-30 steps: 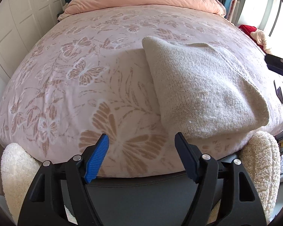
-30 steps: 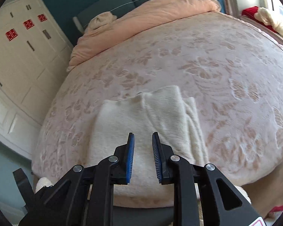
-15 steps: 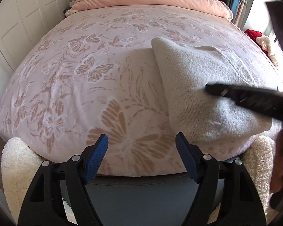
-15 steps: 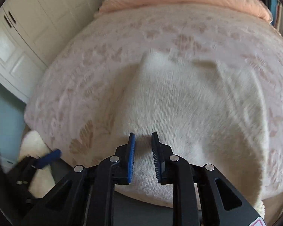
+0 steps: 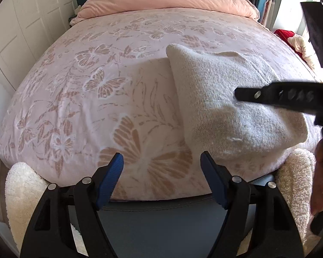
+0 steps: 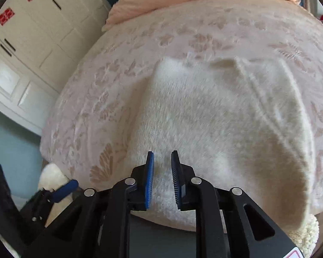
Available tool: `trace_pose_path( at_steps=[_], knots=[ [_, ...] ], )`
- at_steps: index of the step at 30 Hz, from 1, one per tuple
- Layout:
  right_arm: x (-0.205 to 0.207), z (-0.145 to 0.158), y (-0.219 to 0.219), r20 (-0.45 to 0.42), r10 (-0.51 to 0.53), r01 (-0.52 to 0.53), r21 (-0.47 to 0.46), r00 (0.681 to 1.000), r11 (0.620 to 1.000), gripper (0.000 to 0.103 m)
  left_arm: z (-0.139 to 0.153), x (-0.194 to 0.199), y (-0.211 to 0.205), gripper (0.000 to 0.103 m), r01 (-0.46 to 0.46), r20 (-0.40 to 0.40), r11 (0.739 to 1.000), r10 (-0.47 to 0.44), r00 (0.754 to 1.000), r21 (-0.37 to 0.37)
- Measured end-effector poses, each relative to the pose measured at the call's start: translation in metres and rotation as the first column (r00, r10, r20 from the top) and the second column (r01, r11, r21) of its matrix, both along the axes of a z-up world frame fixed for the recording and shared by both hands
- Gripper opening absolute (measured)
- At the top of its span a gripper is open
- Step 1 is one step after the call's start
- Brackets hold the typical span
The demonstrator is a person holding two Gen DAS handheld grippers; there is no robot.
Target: Fold small clothes
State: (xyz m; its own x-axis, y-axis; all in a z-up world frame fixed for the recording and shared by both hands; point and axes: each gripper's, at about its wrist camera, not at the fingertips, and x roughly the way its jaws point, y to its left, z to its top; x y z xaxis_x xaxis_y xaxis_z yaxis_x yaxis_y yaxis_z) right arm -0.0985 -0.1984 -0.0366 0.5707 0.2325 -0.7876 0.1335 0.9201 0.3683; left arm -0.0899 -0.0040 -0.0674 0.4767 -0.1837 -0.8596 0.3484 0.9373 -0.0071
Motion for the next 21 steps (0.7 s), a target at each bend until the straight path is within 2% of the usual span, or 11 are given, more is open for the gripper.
trace_pose_path(
  at_steps=[1,3,6,9,10,11,12,15,18,20,21],
  knots=[
    [-0.004,0.006,-0.014,0.016,-0.042,0.042,-0.023,0.999,0.999,0.038,0.002,0.002,0.000,0.072,-0.001,0.003,1.000,0.001,1.000,-0.009],
    [-0.011,0.008,-0.047,0.017,-0.131,0.132,-0.087,0.991,0.987,0.047,0.007,0.008,-0.004,0.073,-0.004,0.013,1.000,0.004,1.000,-0.023],
    [-0.011,-0.010,-0.094,-0.044,-0.242,0.238,-0.081,0.969,0.968,0.049,0.017,0.026,-0.017,0.075,-0.004,0.003,0.997,0.004,1.000,-0.083],
    [0.004,-0.036,-0.113,-0.127,-0.243,0.235,-0.071,0.962,0.969,0.052,0.023,0.045,-0.035,0.078,-0.006,-0.027,0.986,0.001,1.000,-0.164],
    [0.010,-0.046,-0.112,-0.154,-0.222,0.216,-0.057,0.963,0.975,0.051,0.023,0.050,-0.042,0.078,-0.005,-0.035,0.985,-0.001,0.999,-0.170],
    [0.014,-0.052,-0.110,-0.166,-0.192,0.192,-0.014,0.967,0.981,0.043,0.023,0.054,-0.049,0.078,-0.004,-0.040,0.985,-0.003,0.999,-0.171],
    [0.014,-0.049,-0.111,-0.147,-0.178,0.184,0.029,0.973,0.983,0.007,0.023,0.058,-0.055,0.078,0.001,-0.045,0.985,-0.009,0.999,-0.172],
    [-0.004,-0.031,-0.121,-0.052,-0.246,0.248,0.035,0.968,0.968,0.009,0.021,0.063,-0.068,0.079,0.015,-0.045,0.986,-0.022,0.999,-0.168],
    [-0.004,-0.073,-0.129,-0.169,-0.239,0.251,0.056,0.956,0.966,0.010,0.009,0.065,-0.074,0.083,0.020,-0.053,0.990,-0.028,0.998,-0.143],
    [-0.007,-0.072,-0.128,-0.140,-0.231,0.240,0.046,0.963,0.970,0.010,-0.007,0.070,-0.075,0.083,0.014,-0.103,0.990,-0.028,0.994,-0.139],
    [-0.009,-0.065,-0.130,-0.124,-0.244,0.252,0.054,0.962,0.966,0.016,-0.015,0.072,-0.075,0.083,0.007,-0.130,0.990,-0.025,0.991,-0.140]
  ],
)
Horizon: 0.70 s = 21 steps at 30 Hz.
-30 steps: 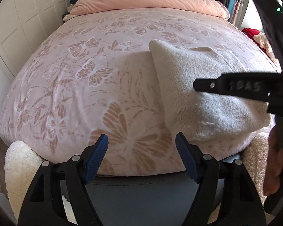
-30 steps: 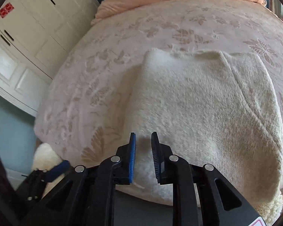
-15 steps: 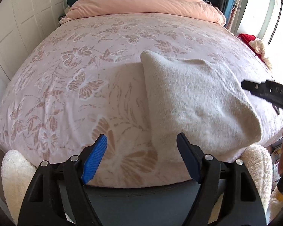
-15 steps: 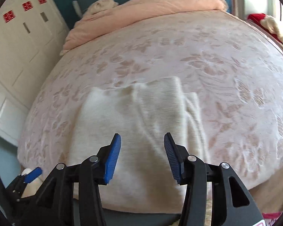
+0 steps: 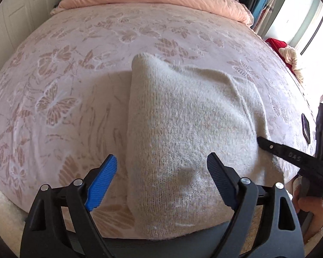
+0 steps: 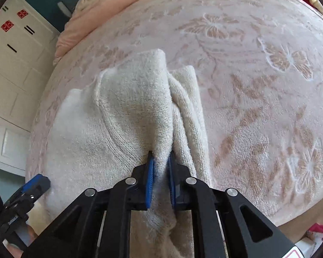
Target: Fold small clothes
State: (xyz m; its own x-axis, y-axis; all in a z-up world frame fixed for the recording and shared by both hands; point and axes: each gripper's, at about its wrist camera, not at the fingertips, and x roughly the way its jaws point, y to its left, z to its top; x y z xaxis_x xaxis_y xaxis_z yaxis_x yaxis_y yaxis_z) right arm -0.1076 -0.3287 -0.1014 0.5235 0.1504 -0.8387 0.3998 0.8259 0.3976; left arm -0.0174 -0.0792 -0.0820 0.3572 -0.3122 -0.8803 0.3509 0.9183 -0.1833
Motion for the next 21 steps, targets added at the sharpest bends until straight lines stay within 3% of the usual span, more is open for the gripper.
trace_pose_path(
  at_steps=[2,3,4,5,7,9,11,12,13,14,16,21],
  knots=[
    [-0.005,0.014,-0.004,0.032,-0.048,0.049,-0.029,0.998,0.998,0.037,-0.010,0.005,0.005,0.084,-0.023,-0.037,0.999,0.022,0.999,-0.029],
    [-0.006,0.015,-0.007,0.037,-0.067,0.069,-0.059,0.997,0.996,0.060,-0.013,0.006,0.008,0.088,-0.039,-0.050,0.998,0.037,0.998,-0.049],
    [-0.005,0.011,-0.010,0.028,-0.076,0.078,-0.078,0.997,0.994,0.073,-0.018,0.010,0.010,0.091,-0.055,-0.070,0.996,0.050,0.996,-0.072],
    [-0.001,0.000,-0.013,-0.007,-0.072,0.072,-0.068,0.997,0.995,0.074,-0.023,0.013,0.012,0.092,-0.064,-0.095,0.993,0.055,0.994,-0.096],
    [0.005,-0.030,-0.018,-0.074,-0.066,0.070,0.057,0.995,0.996,0.074,-0.037,0.022,0.014,0.098,-0.090,-0.169,0.985,0.064,0.984,-0.150],
    [0.000,-0.040,-0.027,-0.045,-0.132,0.138,0.186,0.990,0.973,0.075,-0.054,0.031,0.018,0.098,-0.143,-0.269,0.967,0.082,0.960,-0.212],
    [0.001,-0.039,-0.029,-0.029,-0.131,0.134,0.287,0.991,0.948,0.049,-0.060,0.037,0.022,0.098,-0.187,-0.329,0.949,0.096,0.939,-0.256],
    [0.002,-0.033,-0.027,-0.029,-0.133,0.135,0.291,0.991,0.947,0.040,-0.057,0.039,0.022,0.093,-0.184,-0.345,0.945,0.083,0.935,-0.271],
    [0.004,-0.022,-0.023,-0.022,-0.118,0.120,0.258,0.993,0.959,0.036,-0.053,0.042,0.020,0.082,-0.168,-0.363,0.940,0.051,0.930,-0.297],
    [0.004,-0.007,-0.017,0.005,-0.102,0.098,0.225,0.995,0.969,0.034,-0.047,0.044,0.020,0.078,-0.162,-0.372,0.942,0.044,0.927,-0.294],
    [0.003,0.030,-0.006,0.102,-0.088,0.063,0.226,0.991,0.972,0.031,-0.030,0.048,0.027,0.050,-0.145,-0.374,0.924,0.002,0.928,-0.353],
    [0.010,0.132,0.046,0.309,-0.004,-0.037,0.124,0.951,0.992,0.031,0.043,0.052,0.064,0.046,-0.098,-0.272,0.862,-0.047,0.961,-0.497]
  ],
)
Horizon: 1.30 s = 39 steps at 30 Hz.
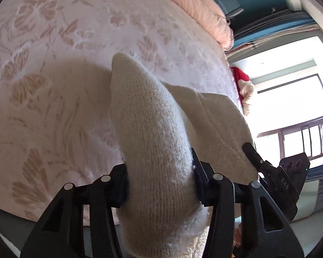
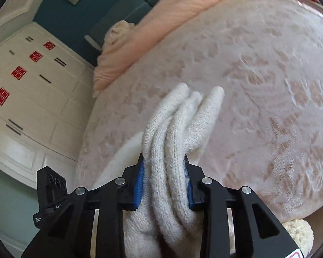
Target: Fold small clothes
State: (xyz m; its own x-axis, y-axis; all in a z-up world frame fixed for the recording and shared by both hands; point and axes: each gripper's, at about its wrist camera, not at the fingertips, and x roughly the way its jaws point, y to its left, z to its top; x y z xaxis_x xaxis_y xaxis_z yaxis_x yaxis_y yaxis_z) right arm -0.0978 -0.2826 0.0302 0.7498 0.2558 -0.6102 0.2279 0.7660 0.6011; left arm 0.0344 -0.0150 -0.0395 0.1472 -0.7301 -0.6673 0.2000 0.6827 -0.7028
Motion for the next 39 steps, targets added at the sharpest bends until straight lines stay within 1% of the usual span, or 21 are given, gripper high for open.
trace_pose_path(
  at_steps=[3,5,6,7,9,10,11,13,15,17,18,20,22,26,27,28,29,33,35,37,39],
  knots=[
    [0.004,0.039,0.031,0.093,0.040,-0.036,-0.043,0.995,0.998,0.031,0.046,0.001,0.031,0.047,0.002,0.121,1.000,0.001,0.993,-0.025],
    [0.011,0.040,0.047,0.109,0.051,-0.048,-0.032,0.993,0.998,0.032,0.068,0.003,0.055,0.049,0.000,0.193,1.000,0.001,0.981,-0.003],
    [0.017,0.032,0.054,0.102,0.051,-0.048,-0.034,0.993,0.998,0.035,0.073,0.007,0.065,0.054,-0.002,0.214,1.000,-0.001,0.977,0.015],
    [0.022,0.019,0.061,0.084,0.057,-0.054,-0.037,0.995,0.998,0.041,0.073,0.009,0.075,0.065,-0.005,0.228,0.999,-0.005,0.974,0.043],
    [0.036,-0.022,0.075,-0.007,0.069,-0.069,-0.070,0.998,0.995,0.044,0.058,0.016,0.091,0.082,-0.030,0.246,0.990,-0.005,0.969,0.136],
    [0.038,-0.044,0.083,-0.074,0.064,-0.071,-0.097,0.995,0.993,0.044,0.043,0.019,0.101,0.085,-0.062,0.248,0.980,0.013,0.969,0.190],
    [0.039,-0.062,0.088,-0.140,0.049,-0.066,-0.119,0.989,0.991,0.040,0.026,0.022,0.109,0.085,-0.097,0.241,0.965,0.036,0.970,0.245],
    [0.029,-0.075,0.094,-0.152,0.051,-0.064,-0.085,0.987,0.994,0.038,-0.003,0.023,0.127,0.084,-0.143,0.208,0.932,0.076,0.975,0.332],
    [0.020,-0.073,0.103,-0.139,0.065,-0.081,-0.110,0.988,0.991,0.039,-0.016,0.012,0.146,0.084,-0.165,0.183,0.932,0.109,0.977,0.323],
    [0.022,-0.072,0.118,-0.164,0.108,-0.132,-0.143,0.981,0.981,0.041,-0.017,0.000,0.155,0.084,-0.176,0.201,0.933,0.116,0.973,0.315],
    [0.024,-0.074,0.125,-0.176,0.116,-0.145,-0.158,0.977,0.977,0.045,-0.017,-0.002,0.152,0.084,-0.176,0.220,0.926,0.105,0.970,0.334],
    [0.028,-0.088,0.135,-0.216,0.122,-0.160,-0.165,0.969,0.973,0.053,-0.018,-0.006,0.143,0.084,-0.173,0.267,0.909,0.071,0.961,0.380],
    [0.030,-0.107,0.141,-0.266,0.126,-0.169,-0.146,0.956,0.975,0.054,-0.024,-0.009,0.136,0.085,-0.152,0.268,0.901,0.042,0.962,0.406],
    [0.037,-0.139,0.151,-0.343,0.131,-0.199,-0.171,0.930,0.965,0.057,-0.031,-0.013,0.132,0.085,-0.156,0.262,0.887,0.041,0.964,0.434],
    [0.039,-0.144,0.153,-0.353,0.137,-0.209,-0.174,0.926,0.962,0.053,-0.032,-0.014,0.133,0.085,-0.159,0.265,0.883,0.040,0.963,0.442],
    [0.041,-0.144,0.153,-0.349,0.149,-0.218,-0.166,0.925,0.962,0.030,-0.033,-0.015,0.133,0.085,-0.160,0.267,0.879,0.039,0.963,0.449],
    [0.043,-0.140,0.152,-0.341,0.165,-0.227,-0.148,0.925,0.963,0.022,-0.034,-0.016,0.132,0.085,-0.163,0.268,0.873,0.038,0.963,0.460],
    [0.039,-0.083,0.153,-0.214,0.163,-0.215,-0.247,0.963,0.945,0.017,-0.033,-0.019,0.131,0.085,-0.171,0.277,0.858,0.035,0.960,0.484],
    [0.034,-0.063,0.153,-0.177,0.156,-0.204,-0.293,0.972,0.934,0.016,-0.032,-0.022,0.129,0.085,-0.172,0.289,0.853,0.026,0.957,0.494],
    [0.034,-0.073,0.150,-0.221,0.156,-0.218,-0.291,0.963,0.932,0.014,-0.031,-0.024,0.126,0.085,-0.168,0.296,0.848,0.014,0.955,0.503],
    [0.039,-0.114,0.149,-0.337,0.164,-0.263,-0.277,0.927,0.924,0.014,-0.034,-0.024,0.124,0.085,-0.163,0.295,0.840,0.003,0.955,0.517]
  ],
)
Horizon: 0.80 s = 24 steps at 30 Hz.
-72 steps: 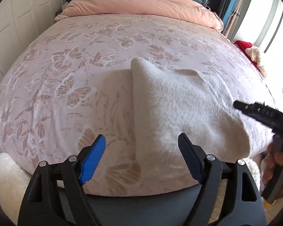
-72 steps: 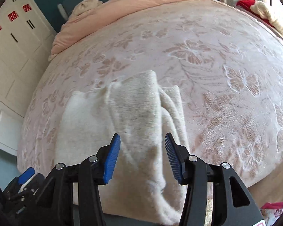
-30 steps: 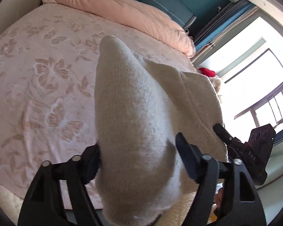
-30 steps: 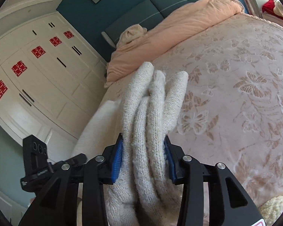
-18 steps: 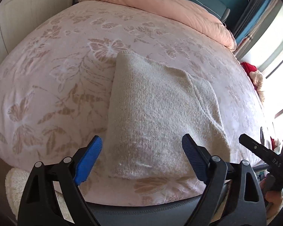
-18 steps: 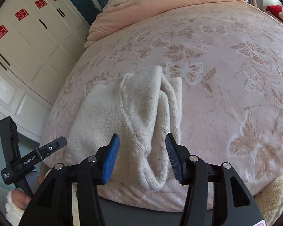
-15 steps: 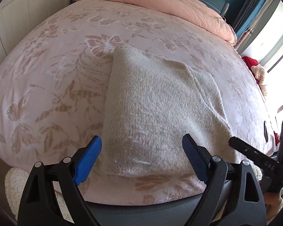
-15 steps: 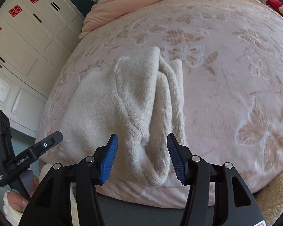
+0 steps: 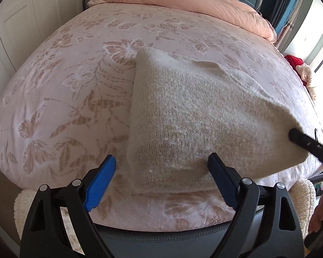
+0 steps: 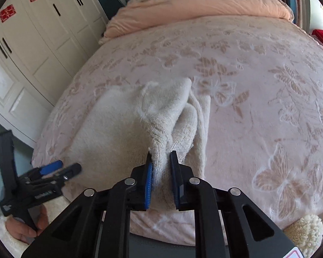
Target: Fold small clothes
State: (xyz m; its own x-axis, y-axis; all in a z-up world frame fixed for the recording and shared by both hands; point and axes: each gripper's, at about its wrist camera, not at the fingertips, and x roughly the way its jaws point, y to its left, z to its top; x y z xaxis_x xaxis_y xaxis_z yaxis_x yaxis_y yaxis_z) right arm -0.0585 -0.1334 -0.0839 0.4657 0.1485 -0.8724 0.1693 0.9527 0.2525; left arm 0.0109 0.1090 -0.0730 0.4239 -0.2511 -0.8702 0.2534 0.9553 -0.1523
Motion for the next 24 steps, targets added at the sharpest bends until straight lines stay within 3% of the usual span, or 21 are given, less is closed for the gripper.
trace_pose_path(
  at_steps=[1,2,5,10,14,17,21,24],
  knots=[
    [0.000,-0.023,0.001,-0.066,0.005,-0.005,0.005,0.998,1.000,0.015,-0.002,0.000,-0.002,0.085,0.001,0.000,1.000,-0.001,1.000,0.009],
    [-0.004,-0.032,0.001,-0.066,-0.007,0.009,0.028,0.998,1.000,0.015,-0.003,-0.001,-0.003,0.085,0.003,-0.002,1.000,-0.003,1.000,0.019],
    [-0.016,-0.013,-0.001,-0.008,-0.054,0.055,0.066,0.998,0.996,0.027,-0.005,-0.004,-0.006,0.085,0.009,0.003,0.999,-0.009,1.000,0.052],
    [-0.027,0.031,-0.004,0.102,-0.087,0.083,0.041,0.991,0.996,0.027,-0.006,-0.009,-0.008,0.085,0.019,0.020,0.995,-0.021,1.000,0.098],
    [-0.024,0.042,0.004,0.141,-0.081,0.077,0.032,0.987,0.997,0.027,-0.005,-0.012,-0.012,0.085,0.028,0.031,0.993,-0.032,0.999,0.113],
    [-0.011,0.027,0.019,0.091,-0.045,0.046,-0.013,0.995,0.999,0.027,-0.004,-0.015,-0.016,0.085,0.033,0.047,0.990,-0.040,0.998,0.138],
    [0.003,-0.024,0.040,-0.023,0.020,-0.023,-0.135,1.000,0.991,0.026,-0.005,-0.018,-0.018,0.085,0.028,0.049,0.989,-0.035,0.998,0.146],
    [-0.001,-0.007,0.046,0.009,0.032,-0.030,-0.154,0.999,0.988,0.027,-0.006,-0.021,-0.017,0.085,0.023,0.052,0.986,-0.033,0.998,0.166]
  ],
)
